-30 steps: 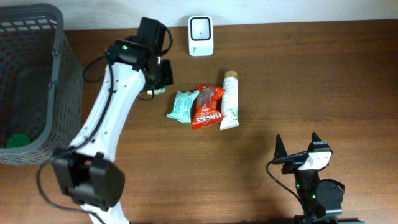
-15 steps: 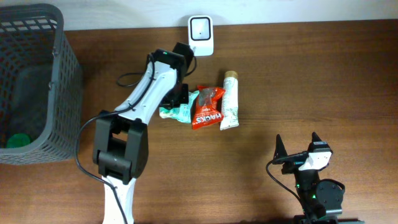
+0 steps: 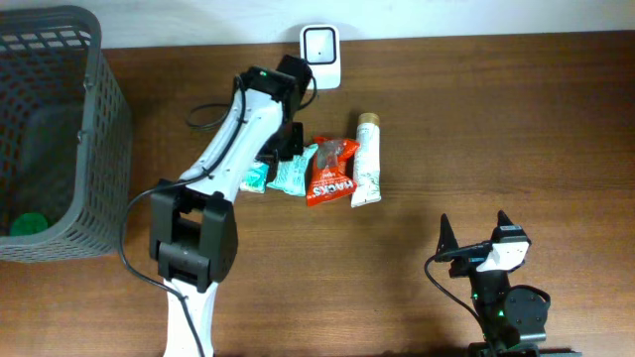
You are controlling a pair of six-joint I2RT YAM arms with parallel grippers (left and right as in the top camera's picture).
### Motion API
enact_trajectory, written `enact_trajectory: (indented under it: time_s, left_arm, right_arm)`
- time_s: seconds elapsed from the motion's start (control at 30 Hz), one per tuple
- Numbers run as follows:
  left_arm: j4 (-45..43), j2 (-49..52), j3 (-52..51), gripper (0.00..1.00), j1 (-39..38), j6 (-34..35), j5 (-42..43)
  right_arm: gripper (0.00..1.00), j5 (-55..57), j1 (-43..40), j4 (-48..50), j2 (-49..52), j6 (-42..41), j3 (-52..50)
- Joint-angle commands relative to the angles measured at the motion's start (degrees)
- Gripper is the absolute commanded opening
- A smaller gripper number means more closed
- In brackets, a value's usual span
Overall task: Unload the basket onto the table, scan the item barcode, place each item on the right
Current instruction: 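Carry the tissue pack out and place it left of the mint packet, then reach the left gripper into the basket and grasp the green-capped jar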
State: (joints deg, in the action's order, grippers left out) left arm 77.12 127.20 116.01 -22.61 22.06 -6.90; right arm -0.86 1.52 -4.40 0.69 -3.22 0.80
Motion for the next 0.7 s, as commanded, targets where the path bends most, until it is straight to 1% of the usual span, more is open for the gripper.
enact_trajectory:
  time_s: [0.0,0.07,0.1,0.13,0.17,0.2,0.27,0.33,0.43,0.47,0.53,0.57,0.6,0.63,0.67]
  left_arm:
    - [6.5,0.5,10.6,0.27,1.4,-2.5,-0.5]
    - [13.4,0.5,22.7,0.40,3.3,-2.5,-3.9]
    - [16.3,0.5,29.1,0.62,4.4,-2.4,-6.0]
    - [18.2,0.5,34.6,0.99,5.5,-2.4,-7.4]
    - [19.6,0.5,41.6,0.99,7.4,-2.5,-7.9]
    - [19.6,0.0,45.7,0.99,9.6,-2.4,-7.9]
    - [19.6,-1.2,49.7,0.99,13.0,-2.4,-7.9]
    - [19.6,-3.2,51.5,0.99,17.9,-1.3,-7.9]
    - [19.6,-5.9,51.5,0.99,25.1,3.3,-7.7]
    - [19.6,-6.9,51.5,0.99,28.5,4.1,-6.1]
    - [19.6,-7.6,51.5,0.99,33.9,4.0,-0.2]
    - [19.6,-7.6,51.4,0.99,36.2,2.0,1.8]
    - [19.6,-7.5,51.3,0.99,37.9,-0.3,1.6]
    - [19.6,-7.5,51.3,0.99,39.8,0.0,1.3]
    - [19.6,-7.5,51.3,0.99,42.2,3.5,1.3]
  right_arm:
    - [0.99,0.5,-0.3,-0.1,-0.3,-0.2,-0.5]
    - [0.99,0.5,-0.3,-0.1,-0.3,-0.2,-0.5]
    - [0.99,0.5,-0.3,-0.1,-0.3,-0.2,-0.5]
    - [0.99,0.5,-0.3,-0.1,-0.3,-0.2,-0.5]
    - [0.99,0.5,-0.3,-0.1,-0.3,-0.2,-0.5]
    - [0.99,0.5,-0.3,-0.1,-0.3,-0.2,-0.5]
    - [0.98,0.5,-0.3,-0.1,-0.3,-0.2,-0.5]
    - [0.98,0.5,-0.3,-0.1,-0.3,-0.2,-0.5]
    - [0.98,0.5,-0.3,-0.1,-0.3,-0.2,-0.5]
    - [0.99,0.5,-0.3,-0.1,-0.3,-0.2,-0.5]
    - [0.99,0.5,-0.3,-0.1,-0.3,-0.2,-0.5]
    - [0.98,0.5,-0.3,-0.1,-0.3,-0.2,-0.5]
    - [0.99,0.5,-0.3,-0.1,-0.3,-0.2,-0.5]
    - [0.98,0.5,-0.3,-0.1,-0.3,-0.2,-0.5]
    - [0.98,0.5,-0.3,-0.1,-0.3,-0.2,-0.5]
